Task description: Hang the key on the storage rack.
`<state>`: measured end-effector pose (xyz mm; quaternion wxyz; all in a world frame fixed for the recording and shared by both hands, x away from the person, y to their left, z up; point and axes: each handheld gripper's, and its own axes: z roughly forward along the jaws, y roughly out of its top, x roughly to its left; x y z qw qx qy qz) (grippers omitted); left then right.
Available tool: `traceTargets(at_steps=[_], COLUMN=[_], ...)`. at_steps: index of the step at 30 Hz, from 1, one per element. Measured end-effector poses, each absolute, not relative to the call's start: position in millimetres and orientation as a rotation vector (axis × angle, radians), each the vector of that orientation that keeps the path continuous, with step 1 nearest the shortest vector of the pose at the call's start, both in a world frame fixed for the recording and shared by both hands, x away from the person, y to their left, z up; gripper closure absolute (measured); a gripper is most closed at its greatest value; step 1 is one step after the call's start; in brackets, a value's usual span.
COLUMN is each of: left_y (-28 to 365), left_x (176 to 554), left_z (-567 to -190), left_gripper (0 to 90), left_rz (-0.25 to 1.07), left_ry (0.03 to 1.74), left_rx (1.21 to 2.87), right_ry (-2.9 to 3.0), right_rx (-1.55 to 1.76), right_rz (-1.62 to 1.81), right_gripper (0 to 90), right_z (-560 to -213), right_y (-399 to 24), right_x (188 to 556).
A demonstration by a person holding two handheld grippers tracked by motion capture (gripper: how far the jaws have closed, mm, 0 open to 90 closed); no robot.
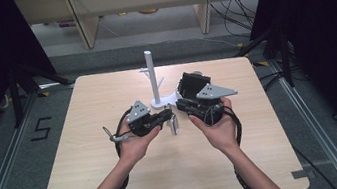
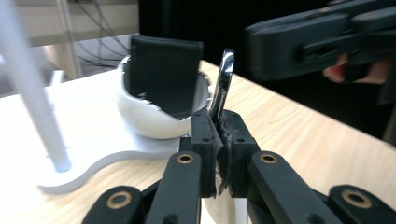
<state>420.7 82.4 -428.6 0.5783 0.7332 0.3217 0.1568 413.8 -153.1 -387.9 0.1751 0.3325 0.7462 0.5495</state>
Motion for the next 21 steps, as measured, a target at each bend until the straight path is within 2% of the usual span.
traceTargets(at_steps=[4,15,21], left_y=[93,122,135], left_x=[421,426,430], left_z=[-430,-428,-428], left_gripper=[84.6,84.6,84.6], left_rz=[0.398,0.517,0.573], left_ry=[0.785,0.871,0.918], left_rx=[1.711,1.694,1.682], right_ry=[2.089,1.999,1.953], right_rx=[0.967,1.132,1.222], right_rz=[1.546,1.412,1.372], right_gripper=[79.6,63.4,60.3], right_z=[-391,-417,-439], right_y=[-170,-224,-250], right_x=[414,402,396])
